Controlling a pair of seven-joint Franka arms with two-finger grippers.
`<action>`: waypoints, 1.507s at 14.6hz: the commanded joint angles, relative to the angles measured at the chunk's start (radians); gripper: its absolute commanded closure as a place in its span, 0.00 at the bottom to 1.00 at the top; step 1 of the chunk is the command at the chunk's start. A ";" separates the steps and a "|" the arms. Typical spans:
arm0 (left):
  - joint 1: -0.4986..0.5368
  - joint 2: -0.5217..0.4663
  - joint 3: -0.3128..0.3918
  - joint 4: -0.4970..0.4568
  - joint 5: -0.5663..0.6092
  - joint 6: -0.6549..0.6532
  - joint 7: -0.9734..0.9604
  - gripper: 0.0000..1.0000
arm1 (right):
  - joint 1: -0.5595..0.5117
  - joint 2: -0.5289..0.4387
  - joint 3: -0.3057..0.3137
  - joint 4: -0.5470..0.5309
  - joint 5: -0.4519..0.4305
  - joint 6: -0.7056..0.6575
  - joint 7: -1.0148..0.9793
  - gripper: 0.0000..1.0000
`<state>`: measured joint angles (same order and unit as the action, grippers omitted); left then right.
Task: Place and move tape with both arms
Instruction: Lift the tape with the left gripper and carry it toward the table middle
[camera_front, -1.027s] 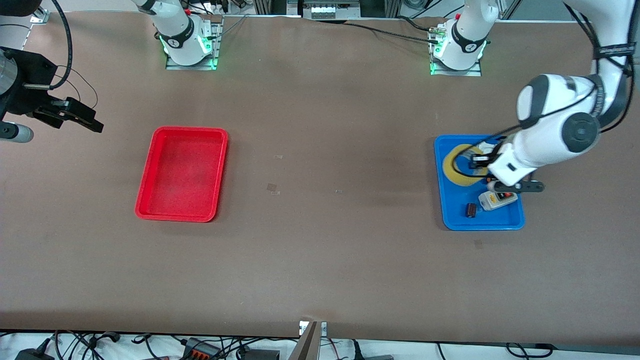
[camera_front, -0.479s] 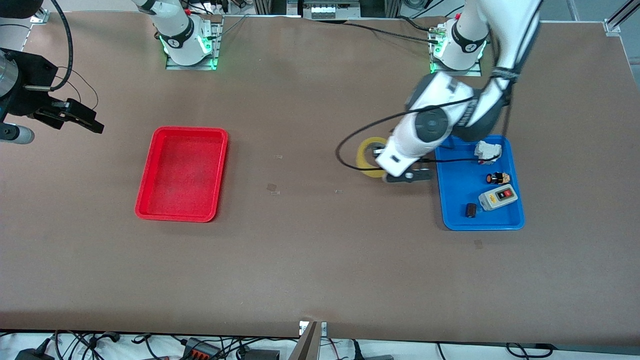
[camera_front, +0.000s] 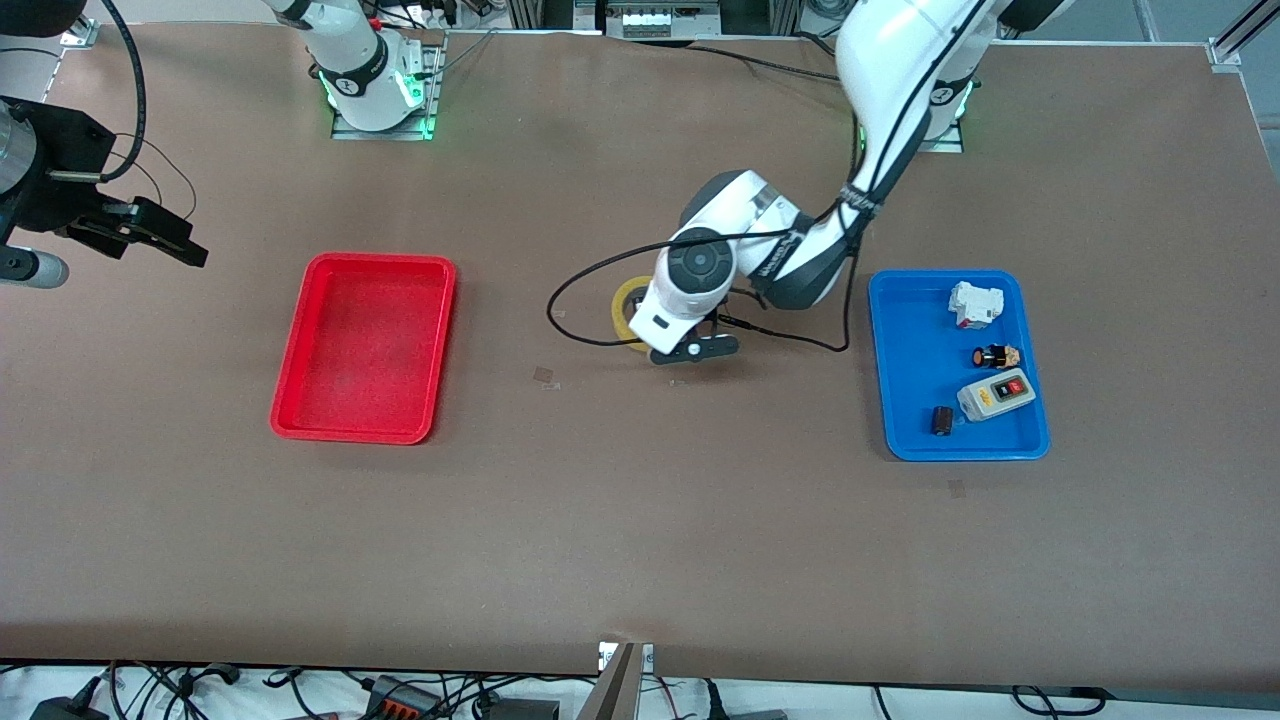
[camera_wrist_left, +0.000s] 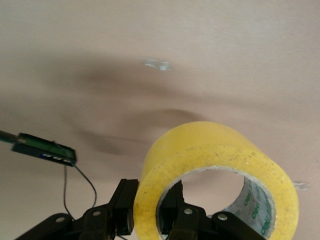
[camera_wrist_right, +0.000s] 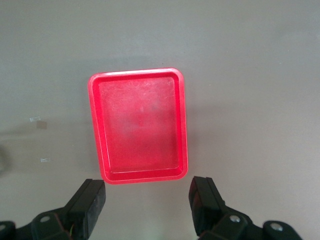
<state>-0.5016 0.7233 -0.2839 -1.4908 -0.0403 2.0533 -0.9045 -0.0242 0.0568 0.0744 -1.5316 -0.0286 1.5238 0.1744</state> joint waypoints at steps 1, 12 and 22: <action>-0.080 0.073 0.049 0.089 0.014 0.077 -0.068 0.83 | -0.016 -0.003 0.011 0.007 0.010 0.001 -0.015 0.02; -0.130 0.035 0.137 0.089 0.016 0.027 -0.102 0.07 | -0.016 -0.003 0.011 0.007 0.010 0.001 -0.015 0.02; 0.145 -0.231 0.147 0.090 0.016 -0.361 0.260 0.07 | 0.179 0.049 0.021 -0.162 0.010 0.268 0.051 0.03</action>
<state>-0.4096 0.5510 -0.1291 -1.3784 -0.0397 1.7648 -0.7416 0.1132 0.0854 0.0956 -1.6587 -0.0212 1.7354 0.1904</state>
